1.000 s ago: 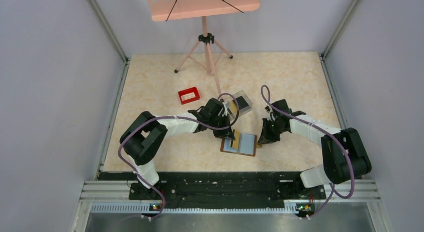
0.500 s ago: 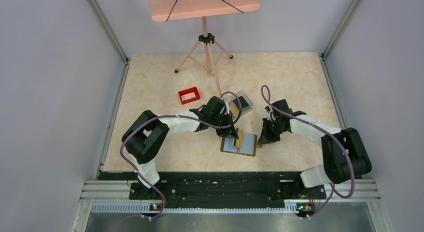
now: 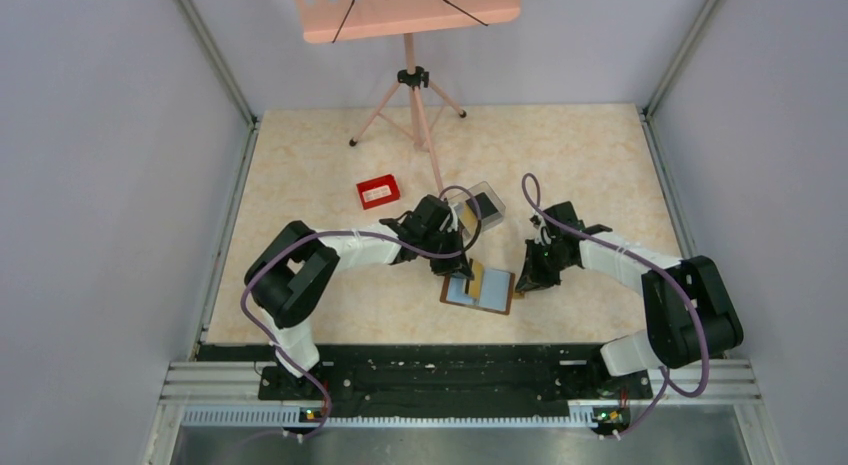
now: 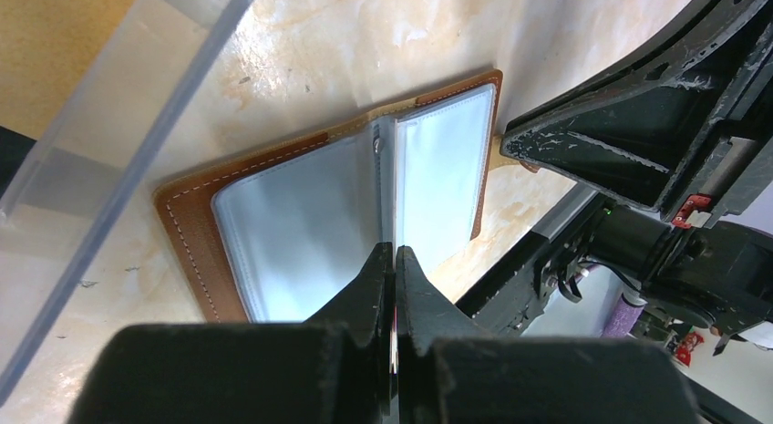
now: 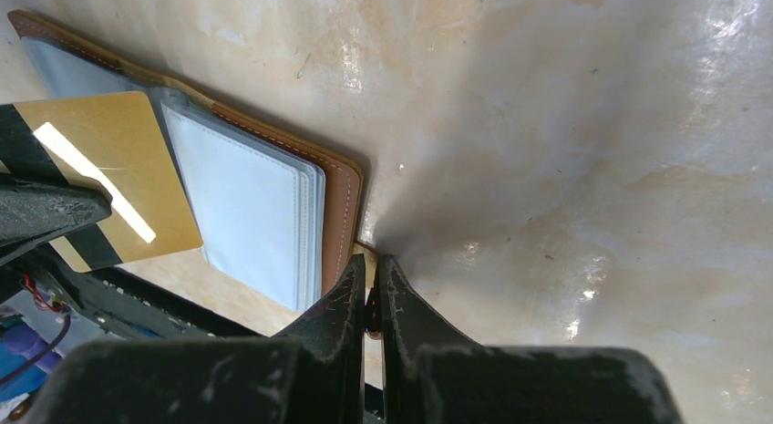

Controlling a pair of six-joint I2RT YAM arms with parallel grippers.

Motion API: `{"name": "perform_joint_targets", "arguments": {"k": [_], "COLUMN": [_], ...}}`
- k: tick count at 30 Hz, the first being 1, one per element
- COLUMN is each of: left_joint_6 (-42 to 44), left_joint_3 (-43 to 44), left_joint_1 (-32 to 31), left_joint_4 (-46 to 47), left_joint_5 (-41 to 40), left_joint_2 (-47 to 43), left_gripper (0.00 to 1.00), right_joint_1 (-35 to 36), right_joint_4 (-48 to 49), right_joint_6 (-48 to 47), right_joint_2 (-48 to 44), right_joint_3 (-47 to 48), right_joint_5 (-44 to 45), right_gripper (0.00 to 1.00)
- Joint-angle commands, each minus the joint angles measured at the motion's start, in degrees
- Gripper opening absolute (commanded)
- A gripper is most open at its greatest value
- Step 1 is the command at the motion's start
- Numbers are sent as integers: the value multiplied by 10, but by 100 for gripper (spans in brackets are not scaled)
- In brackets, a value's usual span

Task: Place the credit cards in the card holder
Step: Insert the credit card into the card holder.

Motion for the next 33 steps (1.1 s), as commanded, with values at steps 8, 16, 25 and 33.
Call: {"name": "perform_joint_targets", "arguments": {"k": [8, 16, 25, 33], "left_joint_6": [-4, -32, -22, -18], "left_joint_3": [5, -21, -29, -51], "left_joint_1": [-15, -15, -10, 1], "left_joint_4": [35, 85, 69, 63], "left_joint_5": [26, 39, 10, -2], "left_joint_2": [8, 10, -20, -36], "left_gripper": [0, 0, 0, 0], "right_joint_1": [5, 5, 5, 5], "right_joint_4": [14, 14, 14, 14], "right_joint_6": [1, 2, 2, 1], "right_joint_2": [-3, -5, -3, -2], "right_joint_3": [-6, -8, -7, -7], "right_joint_5": [-11, -10, -10, -14], "right_gripper": [0, 0, 0, 0]}}
